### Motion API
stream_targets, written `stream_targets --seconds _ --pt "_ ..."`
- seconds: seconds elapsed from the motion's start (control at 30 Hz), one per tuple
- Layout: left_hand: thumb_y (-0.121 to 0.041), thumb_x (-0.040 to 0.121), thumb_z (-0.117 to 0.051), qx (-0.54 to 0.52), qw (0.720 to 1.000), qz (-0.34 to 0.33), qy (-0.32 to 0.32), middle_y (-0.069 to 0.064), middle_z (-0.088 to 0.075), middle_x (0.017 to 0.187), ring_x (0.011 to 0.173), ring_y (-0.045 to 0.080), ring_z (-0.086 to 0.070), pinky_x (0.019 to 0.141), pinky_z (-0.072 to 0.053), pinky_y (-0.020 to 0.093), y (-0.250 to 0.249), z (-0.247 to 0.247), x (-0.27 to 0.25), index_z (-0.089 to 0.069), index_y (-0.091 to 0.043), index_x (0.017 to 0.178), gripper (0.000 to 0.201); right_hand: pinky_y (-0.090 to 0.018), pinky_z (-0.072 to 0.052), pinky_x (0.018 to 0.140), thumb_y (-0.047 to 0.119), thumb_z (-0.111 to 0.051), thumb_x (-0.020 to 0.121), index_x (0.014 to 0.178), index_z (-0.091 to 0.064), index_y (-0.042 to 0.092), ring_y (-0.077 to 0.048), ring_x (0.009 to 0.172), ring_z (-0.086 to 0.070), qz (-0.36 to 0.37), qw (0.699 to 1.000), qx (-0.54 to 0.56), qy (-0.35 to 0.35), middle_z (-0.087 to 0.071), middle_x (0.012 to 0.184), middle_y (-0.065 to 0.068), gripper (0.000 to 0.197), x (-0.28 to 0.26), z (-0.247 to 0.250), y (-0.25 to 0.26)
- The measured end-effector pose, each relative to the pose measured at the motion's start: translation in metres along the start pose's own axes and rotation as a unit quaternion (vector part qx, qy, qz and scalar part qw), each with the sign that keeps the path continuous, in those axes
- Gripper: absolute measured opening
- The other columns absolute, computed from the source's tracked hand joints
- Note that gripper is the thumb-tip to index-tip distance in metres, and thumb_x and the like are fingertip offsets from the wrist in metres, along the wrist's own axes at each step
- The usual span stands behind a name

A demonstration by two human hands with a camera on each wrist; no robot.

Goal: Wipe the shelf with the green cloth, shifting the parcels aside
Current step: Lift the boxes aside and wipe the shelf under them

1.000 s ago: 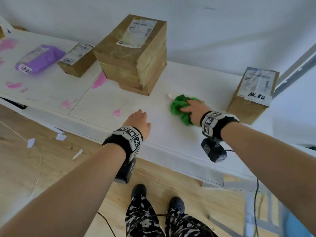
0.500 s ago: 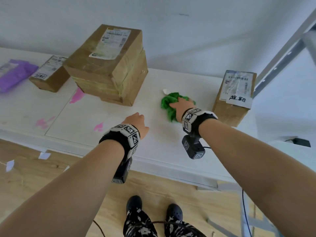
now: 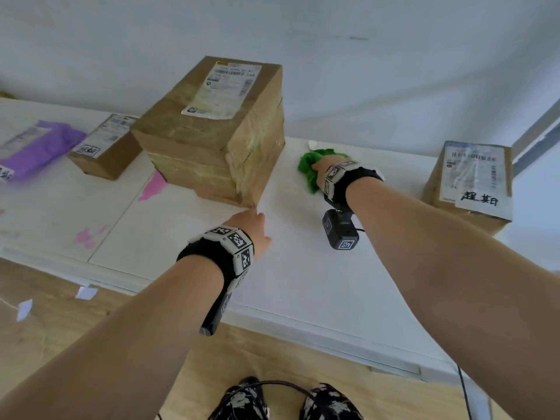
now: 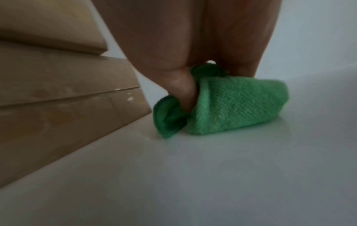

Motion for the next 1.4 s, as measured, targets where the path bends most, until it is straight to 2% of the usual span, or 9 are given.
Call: stream_targets --seconds 0.27,0.53,0.63,0.77,0.9,1.07,1.17,1.3,1.4 --pt "-0.035 0.098 -0.037 0.036 0.999 0.004 -0.021 0.013 -0.06 0.125 0.115 0.032 -0.058 0.093 -0.046 0.039 -0.023 0.005 0.014 -0.057 -0.006 0.119 0.041 -0.034 -0.039 0.106 0.018 -0.04 0.099 0.143 -0.042 0.02 -0.033 0.132 -0.042 0.045 0.999 -0.003 -0.025 -0.047 0.141 -0.01 0.044 -0.024 0.002 0.029" --pt "-0.024 0.09 -0.047 0.07 0.997 0.017 -0.008 0.008 -0.063 0.117 0.107 0.032 -0.061 0.087 -0.049 0.04 -0.005 -0.015 0.037 -0.058 -0.014 0.11 0.025 -0.058 -0.038 0.103 0.013 -0.058 0.053 0.122 -0.048 0.039 -0.042 0.128 -0.042 -0.129 0.989 0.056 -0.042 -0.043 0.138 -0.007 0.074 0.009 0.009 -0.082" --pt "-0.029 0.086 -0.051 0.082 0.996 0.027 0.008 0.01 -0.06 0.121 0.11 0.035 -0.059 0.09 -0.049 0.054 0.0 -0.02 0.05 -0.056 -0.017 0.114 0.031 -0.065 -0.03 0.104 0.016 -0.057 0.066 0.137 -0.039 0.027 -0.048 0.137 -0.027 -0.176 0.983 0.042 -0.002 -0.029 0.149 -0.014 0.073 -0.002 0.012 -0.087" --pt "-0.028 0.086 -0.054 0.094 0.995 0.009 0.009 0.007 -0.062 0.121 0.111 0.032 -0.059 0.092 -0.049 0.049 -0.001 -0.019 0.057 -0.058 -0.017 0.114 0.03 -0.061 -0.036 0.102 0.012 -0.059 0.057 0.137 -0.038 0.032 -0.045 0.132 -0.037 -0.052 0.997 0.012 -0.05 -0.038 0.145 -0.008 0.085 0.008 0.036 -0.028" --pt "-0.02 0.084 -0.058 0.1 0.995 0.006 0.009 0.01 -0.066 0.111 0.102 0.031 -0.064 0.086 -0.053 0.049 -0.002 -0.016 0.052 -0.062 -0.015 0.108 0.024 -0.056 -0.036 0.108 0.009 -0.053 0.088 0.148 -0.026 0.029 -0.04 0.137 -0.034 0.047 0.997 -0.046 -0.041 -0.033 0.151 -0.006 0.068 -0.007 0.035 0.035" --pt "-0.026 0.076 -0.058 0.089 0.994 0.013 0.056 0.011 -0.066 0.108 0.098 0.037 -0.063 0.082 -0.053 0.055 0.001 -0.023 0.059 -0.055 -0.021 0.096 0.021 -0.045 -0.041 0.107 0.013 -0.051 0.093 0.141 -0.042 0.027 -0.033 0.131 -0.046 0.03 0.997 0.009 -0.075 -0.043 0.146 -0.007 0.05 0.003 0.028 0.002" --pt "-0.024 0.075 -0.056 0.092 0.992 0.018 0.08 0.01 -0.064 0.114 0.103 0.036 -0.062 0.084 -0.052 0.054 0.004 -0.033 0.065 -0.055 -0.021 0.105 0.03 -0.053 -0.042 0.102 0.019 -0.063 0.065 0.115 -0.051 0.041 -0.039 0.124 -0.048 -0.059 0.996 0.004 -0.061 -0.045 0.139 -0.005 0.056 0.009 0.022 -0.047" --pt "-0.016 0.076 -0.053 0.081 0.995 -0.004 0.052 0.011 -0.063 0.116 0.107 0.037 -0.061 0.086 -0.051 0.053 -0.002 -0.022 0.048 -0.056 -0.018 0.11 0.034 -0.064 -0.034 0.102 0.022 -0.055 0.062 0.139 -0.036 0.029 -0.045 0.137 -0.031 -0.087 0.996 -0.001 -0.022 -0.026 0.153 -0.009 0.08 0.015 0.004 -0.052" --pt "-0.007 0.081 -0.047 0.047 0.998 -0.027 0.02 0.014 -0.061 0.12 0.11 0.033 -0.061 0.086 -0.051 0.041 -0.008 -0.017 0.034 -0.055 -0.011 0.115 0.035 -0.059 -0.04 0.101 0.027 -0.056 0.064 0.137 -0.038 0.034 -0.038 0.135 -0.04 -0.018 0.998 0.021 -0.062 -0.028 0.155 -0.003 0.076 -0.001 0.009 -0.018"
Point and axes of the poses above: each hand's wrist, its own x-axis towards the middle knuckle, its own z-axis out of the back of the hand, y = z × x, the point moved 10 cm from there along x, towards the middle knuckle
